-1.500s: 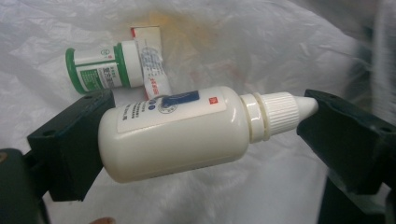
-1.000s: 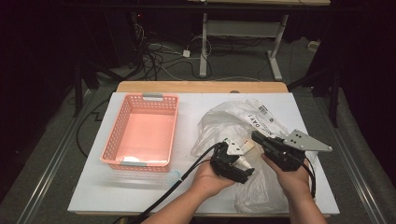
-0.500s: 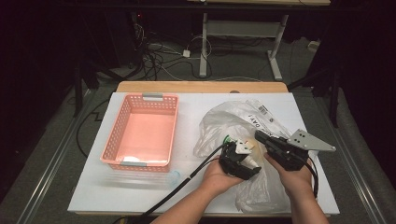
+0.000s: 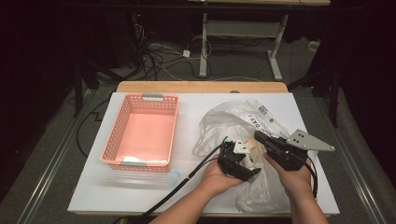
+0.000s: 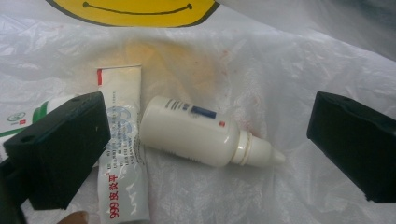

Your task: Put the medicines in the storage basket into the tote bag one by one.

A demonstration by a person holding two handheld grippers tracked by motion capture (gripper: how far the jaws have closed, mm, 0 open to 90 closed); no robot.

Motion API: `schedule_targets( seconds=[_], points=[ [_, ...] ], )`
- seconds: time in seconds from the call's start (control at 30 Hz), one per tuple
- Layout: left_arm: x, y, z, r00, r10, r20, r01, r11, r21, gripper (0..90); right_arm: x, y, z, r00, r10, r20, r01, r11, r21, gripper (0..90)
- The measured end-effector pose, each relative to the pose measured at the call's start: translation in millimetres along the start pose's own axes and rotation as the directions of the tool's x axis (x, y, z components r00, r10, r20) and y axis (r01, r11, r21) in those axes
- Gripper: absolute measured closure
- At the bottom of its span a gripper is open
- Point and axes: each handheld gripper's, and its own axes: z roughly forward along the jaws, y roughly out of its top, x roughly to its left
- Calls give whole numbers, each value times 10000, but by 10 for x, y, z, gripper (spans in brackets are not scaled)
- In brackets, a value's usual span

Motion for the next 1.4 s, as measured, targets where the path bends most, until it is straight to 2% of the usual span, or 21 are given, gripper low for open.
schedule_targets(
  seconds=[0.13, 0.23, 0.27, 0.43, 0.53, 0.6, 0.77, 0.87, 0.9, 0.93, 1.03, 1.2, 1.27, 1.3, 1.4],
  points=[
    [-18, -35, -128, 9999, 158, 43, -157, 9999, -57, 0, 0, 2, -1, 10000, -28, 10, 28, 10000, -27, 900],
    [-32, -123, -296, 9995, 305, 85, -303, 9994, -180, 11, -3, 9, -11, 10000, -15, 8, 15, 10000, -74, 900],
    [-31, -165, -356, 9992, 385, 54, -384, 9991, -175, 27, -4, 10, -14, 10000, -25, 16, 25, 10000, -68, 900],
    [5, -455, -639, 9994, 261, -216, -262, 9997, -24, 69, 3, 12, -14, 10000, -11, 44, 11, 10000, -40, 900],
    [29, -617, -746, 9988, 280, -409, -265, 9990, 356, 91, 11, 9, -5, 10000, -28, 33, 28, 10000, 8, 900],
    [30, -702, -777, 9982, 325, -512, -286, 9967, 760, 92, 13, 5, 2, 10000, -70, 32, 70, 10000, 28, 900],
    [-13, -873, -758, 9981, 223, -571, -146, 9912, 1319, 89, 19, -6, 8, 10000, 51, 46, -52, 9999, 98, 900],
    [-23, -880, -725, 9981, 151, -604, -53, 9872, 1596, 95, 16, -12, 9, 10000, -1, 46, 1, 9999, 108, 900],
    [-36, -879, -711, 9972, 123, -731, 0, 9860, 1667, 126, 15, -14, 12, 10000, -8, 42, 8, 10000, 87, 900],
    [-76, -880, -700, 9941, 387, -1015, -202, 9839, 1778, 148, 15, -16, 15, 10000, 4, 31, -4, 10000, 84, 900],
    [-114, -895, -710, 9946, 586, -856, -437, 9851, 1663, 262, 16, -21, 22, 10000, 17, 21, -18, 9999, 130, 900],
    [-128, -901, -711, 9961, 670, -575, -576, 9868, 1515, 397, 18, -15, 31, 9999, 149, 88, -150, 9998, 120, 900],
    [-158, -905, -711, 9948, 979, -276, -929, 9850, 1456, 529, 10, -9, 30, 9998, 175, 129, -176, 9998, 90, 900],
    [-169, -903, -707, 9949, 972, -276, -923, 9853, 1440, 594, 3, -6, 34, 9998, 134, 144, -135, 9999, 80, 900],
    [-141, -898, -706, 9973, 709, -168, -678, 9875, 1424, 658, -2, -6, 48, 9997, 103, 212, -105, 9999, 104, 900]
  ],
)
